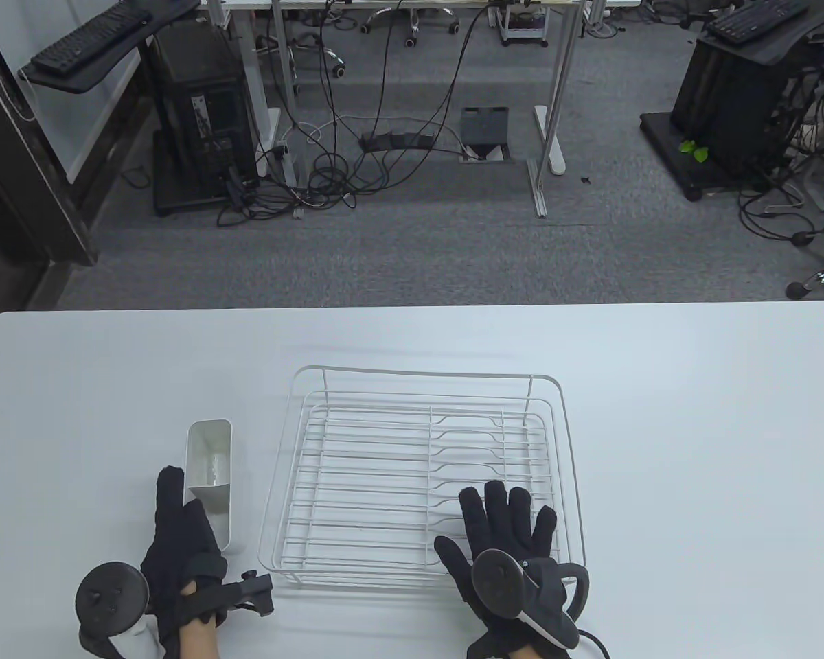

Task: Hang the cutlery bin on dish rack (Opening facing upward)

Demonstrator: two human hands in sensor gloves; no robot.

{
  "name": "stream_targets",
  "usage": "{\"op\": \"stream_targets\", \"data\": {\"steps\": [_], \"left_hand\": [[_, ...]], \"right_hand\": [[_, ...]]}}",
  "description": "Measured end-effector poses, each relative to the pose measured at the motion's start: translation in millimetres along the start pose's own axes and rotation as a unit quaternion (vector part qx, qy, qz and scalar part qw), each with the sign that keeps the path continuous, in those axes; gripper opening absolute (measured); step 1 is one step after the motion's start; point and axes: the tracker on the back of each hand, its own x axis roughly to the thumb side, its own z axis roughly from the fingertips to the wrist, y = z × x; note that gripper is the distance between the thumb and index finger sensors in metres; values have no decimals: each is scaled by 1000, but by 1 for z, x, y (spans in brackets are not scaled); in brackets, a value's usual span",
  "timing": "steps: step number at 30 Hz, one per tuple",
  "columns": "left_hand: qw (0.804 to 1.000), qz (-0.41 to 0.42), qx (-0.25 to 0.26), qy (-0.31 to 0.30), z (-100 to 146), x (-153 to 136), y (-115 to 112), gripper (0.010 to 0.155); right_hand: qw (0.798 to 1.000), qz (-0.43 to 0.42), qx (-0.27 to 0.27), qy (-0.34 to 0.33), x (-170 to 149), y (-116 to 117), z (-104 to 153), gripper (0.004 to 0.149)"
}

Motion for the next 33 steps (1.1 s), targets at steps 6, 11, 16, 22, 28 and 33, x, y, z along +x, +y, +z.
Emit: {"op": "stream_targets", "data": {"steps": [6,11,16,22,28,33], "left_hand": [[997,42,15,-63,7,15,-3,56],[994,59,8,-95,13,29,-7,56],[990,89,-19,-110,20,39,-19,56],[987,81,-52,-129,28,49,-39,56],[983,109,-86,-118,36,53,-55,56],[978,129,-119,-114,44,56,-71,56]], "right_hand": [[1000,0,0,0,0,0,0,75],[1000,0,0,0,0,0,0,75],[1000,0,0,0,0,0,0,75],[1000,0,0,0,0,0,0,75],[1000,0,0,0,0,0,0,75],[1000,0,0,0,0,0,0,75]]}}
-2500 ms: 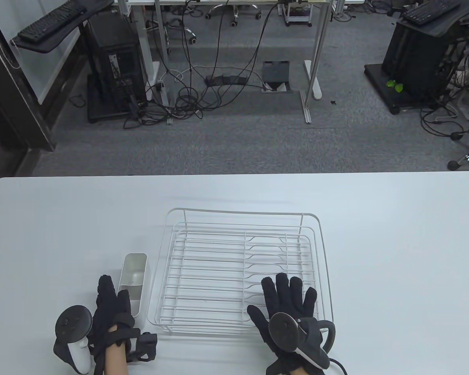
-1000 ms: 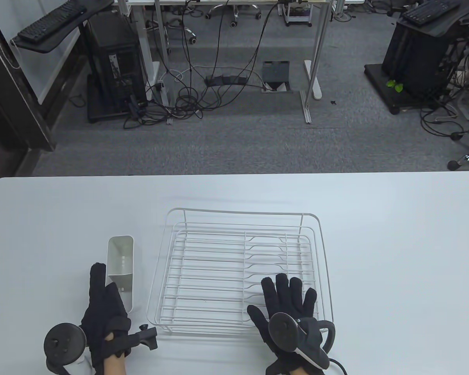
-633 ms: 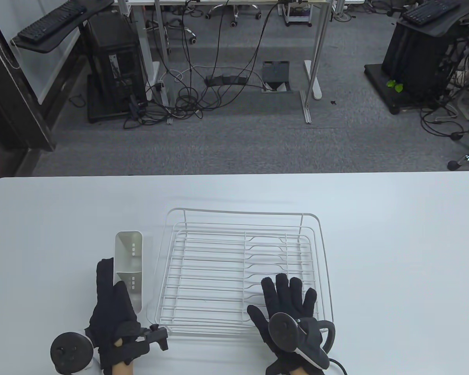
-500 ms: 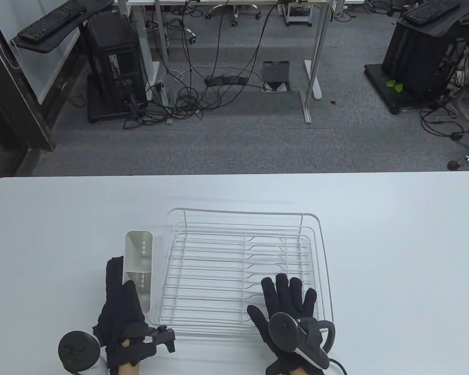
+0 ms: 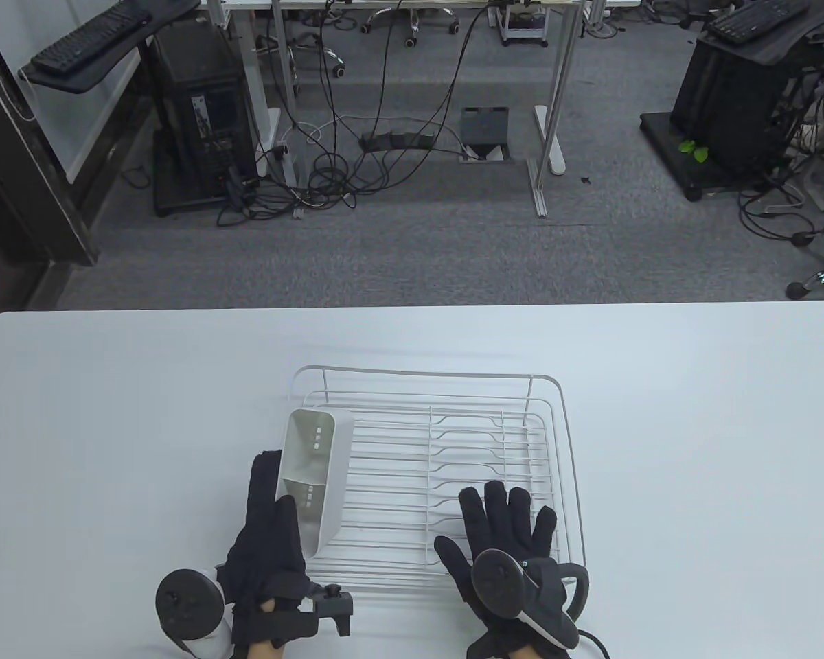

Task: Hang the cutlery bin on dish rack (Opening facing upward)

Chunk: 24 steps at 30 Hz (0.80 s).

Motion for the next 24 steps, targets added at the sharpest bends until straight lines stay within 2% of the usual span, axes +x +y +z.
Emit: {"op": "stream_targets", "data": {"steps": [10,24], "left_hand": [[997,20,-68,-5,12,1,-37,56],[998,9,-66,-18,21,4,-49,58]], "right_hand": [[1000,-1,0,1,1,0,0,74],[1000,-8,-9,-2,1,0,0,74]]}}
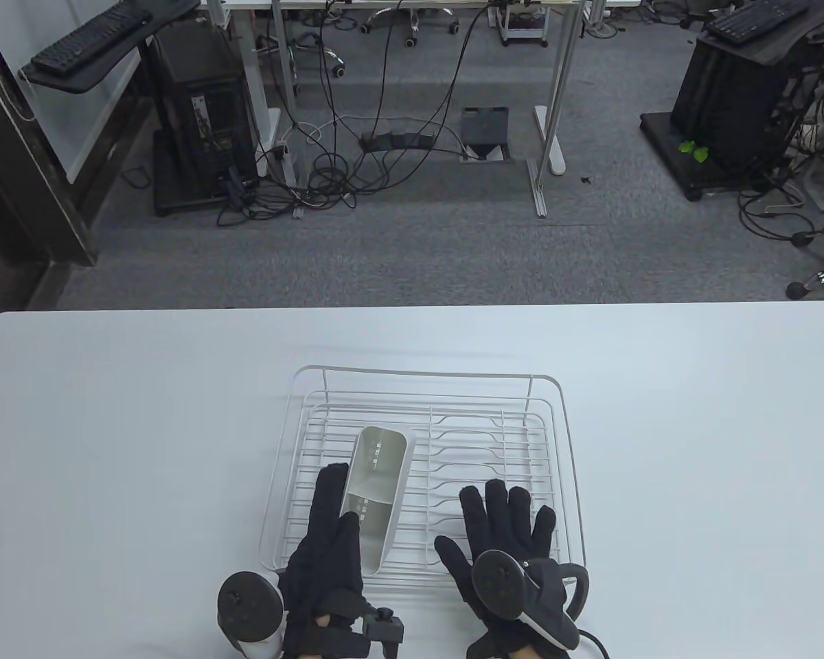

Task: Hang the cutlery bin on dish rack (Opening facing upward)

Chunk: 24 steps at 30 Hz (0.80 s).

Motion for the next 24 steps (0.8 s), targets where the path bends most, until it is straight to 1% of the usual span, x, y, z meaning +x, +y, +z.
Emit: {"op": "stream_targets", "data": {"steps": [6,9,11,15,17,20,24], "left_hand": [[1000,-5,1,-13,2,2,-3,59],[1000,-2,-7,-15,2,1,-4,58],[1000,1,-6,-14,2,1,-4,59],[1000,-11,-8,-28,3,4,-6,58],[999,-18,-9,-34,3,5,-6,58],[999,-24,-14,-39,3,6,-7,58],[999,-26,-13,-42,4,6,-8,58]], "right_hand": [[999,-37,-24,-3,0,-4,2,72],[996,-64,-59,-9,1,-11,5,72],[992,-85,-94,-15,4,-17,9,72],[973,-156,-163,-41,12,-31,19,70],[961,-205,-179,-51,16,-35,22,67],[949,-253,-177,-67,24,-38,27,66],[954,-236,-159,-91,34,-38,30,69]]}}
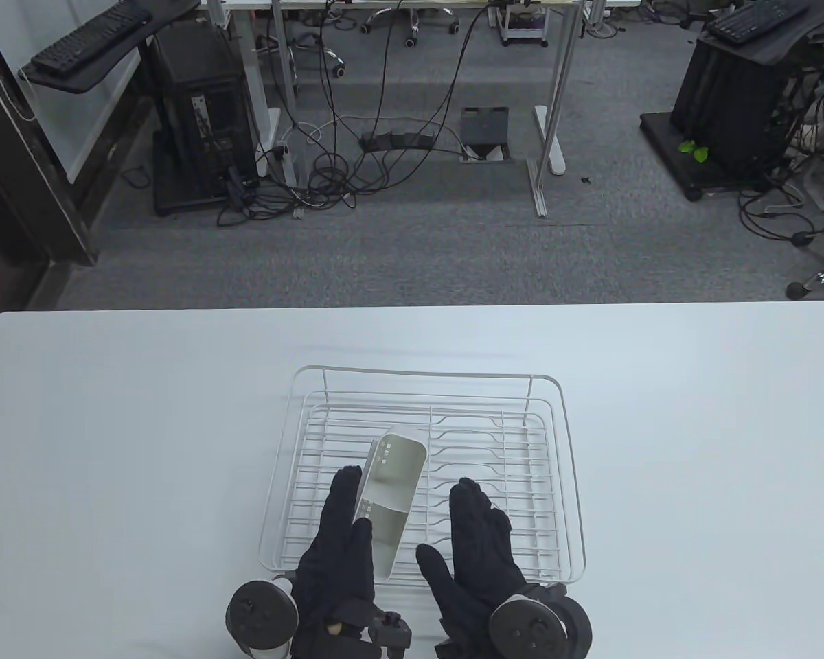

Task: Hang the cutlery bin on dish rack (Opening facing upward)

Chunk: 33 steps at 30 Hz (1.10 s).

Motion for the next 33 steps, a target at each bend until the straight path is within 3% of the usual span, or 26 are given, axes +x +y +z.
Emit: {"op": "stream_targets", "data": {"steps": [3,16,26,33], "left_hand": [[1000,-1,-1,-5,0,0,-1,58],[998,-33,-27,-53,3,10,-9,58],[991,-74,-37,-107,6,21,-14,58],[977,-120,-55,-165,9,32,-19,58]], "right_hand": [[999,1,34,-3,3,5,0,71],[996,-61,57,9,5,10,1,74],[993,-105,45,-9,9,9,1,72],[996,-88,28,-18,10,7,2,68]]}}
